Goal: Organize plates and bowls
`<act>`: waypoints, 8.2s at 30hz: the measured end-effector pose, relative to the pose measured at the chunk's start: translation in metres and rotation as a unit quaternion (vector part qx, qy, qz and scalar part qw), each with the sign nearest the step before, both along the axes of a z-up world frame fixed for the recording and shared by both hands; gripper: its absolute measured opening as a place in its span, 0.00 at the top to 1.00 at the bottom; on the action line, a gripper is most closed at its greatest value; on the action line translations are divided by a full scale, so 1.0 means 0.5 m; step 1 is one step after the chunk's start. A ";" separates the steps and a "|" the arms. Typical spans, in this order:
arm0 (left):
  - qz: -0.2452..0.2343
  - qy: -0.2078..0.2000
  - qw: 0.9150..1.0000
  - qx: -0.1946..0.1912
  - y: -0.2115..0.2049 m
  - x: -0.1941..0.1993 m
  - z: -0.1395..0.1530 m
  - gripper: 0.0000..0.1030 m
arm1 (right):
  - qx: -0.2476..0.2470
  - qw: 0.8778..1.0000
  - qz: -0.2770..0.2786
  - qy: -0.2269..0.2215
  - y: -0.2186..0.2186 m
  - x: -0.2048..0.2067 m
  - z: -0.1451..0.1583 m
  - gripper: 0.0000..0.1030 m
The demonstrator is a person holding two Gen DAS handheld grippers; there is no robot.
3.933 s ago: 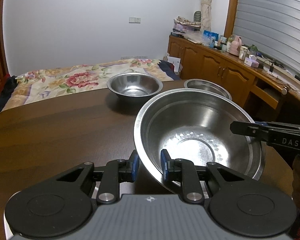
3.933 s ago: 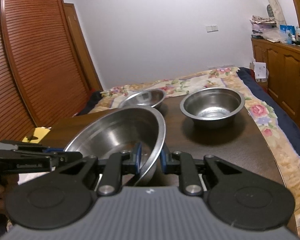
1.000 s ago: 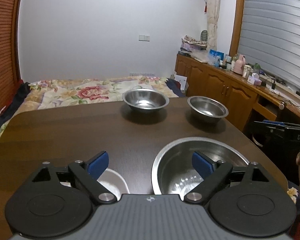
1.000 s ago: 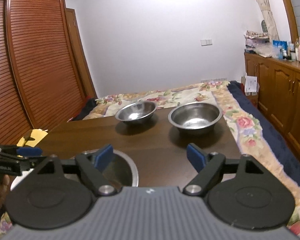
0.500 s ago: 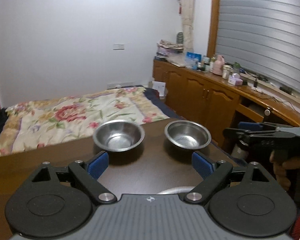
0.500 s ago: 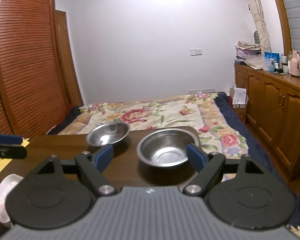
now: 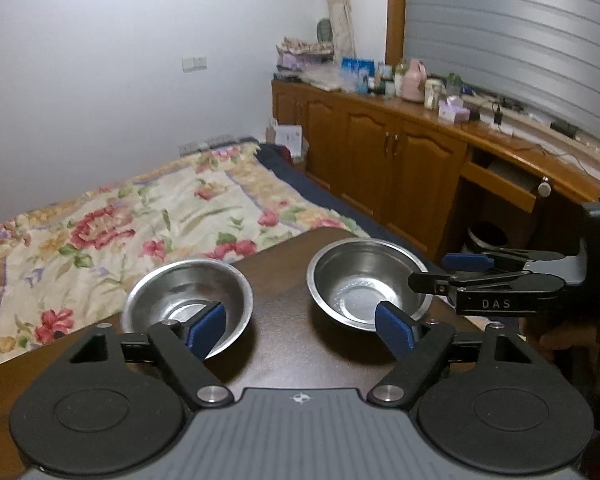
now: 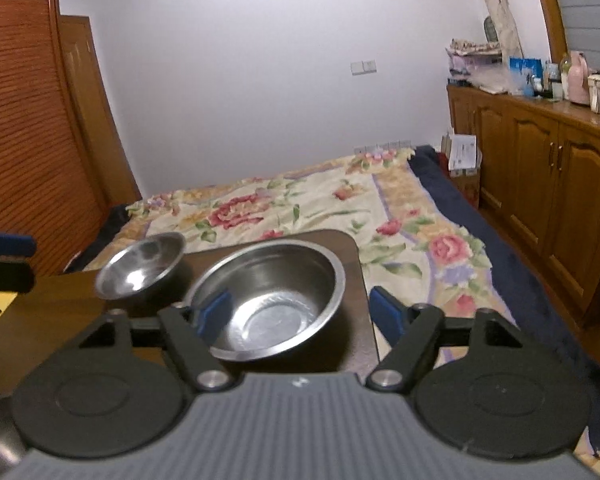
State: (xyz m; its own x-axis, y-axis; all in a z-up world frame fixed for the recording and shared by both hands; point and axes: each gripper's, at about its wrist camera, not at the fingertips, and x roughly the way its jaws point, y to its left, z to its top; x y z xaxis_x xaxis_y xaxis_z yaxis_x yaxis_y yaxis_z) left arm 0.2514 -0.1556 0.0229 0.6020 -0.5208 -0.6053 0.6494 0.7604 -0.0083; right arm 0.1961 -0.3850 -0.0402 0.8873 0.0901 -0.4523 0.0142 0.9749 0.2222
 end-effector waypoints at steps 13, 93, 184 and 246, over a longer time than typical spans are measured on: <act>-0.019 0.068 0.997 0.026 -0.090 0.106 -0.060 0.35 | 0.041 0.998 0.016 0.034 -0.006 0.029 -0.023 0.52; 0.008 0.021 0.999 -0.043 0.142 -0.167 0.100 0.84 | 0.028 0.994 0.075 -0.076 0.159 -0.171 0.131 0.80; 0.068 -0.011 0.997 -0.030 0.234 -0.323 -0.096 0.44 | -0.134 0.982 0.133 0.016 0.321 -0.215 0.002 0.87; 0.128 -0.071 0.989 -0.033 0.211 -0.107 0.009 0.02 | -0.123 0.985 0.086 -0.090 0.190 -0.061 0.140 0.00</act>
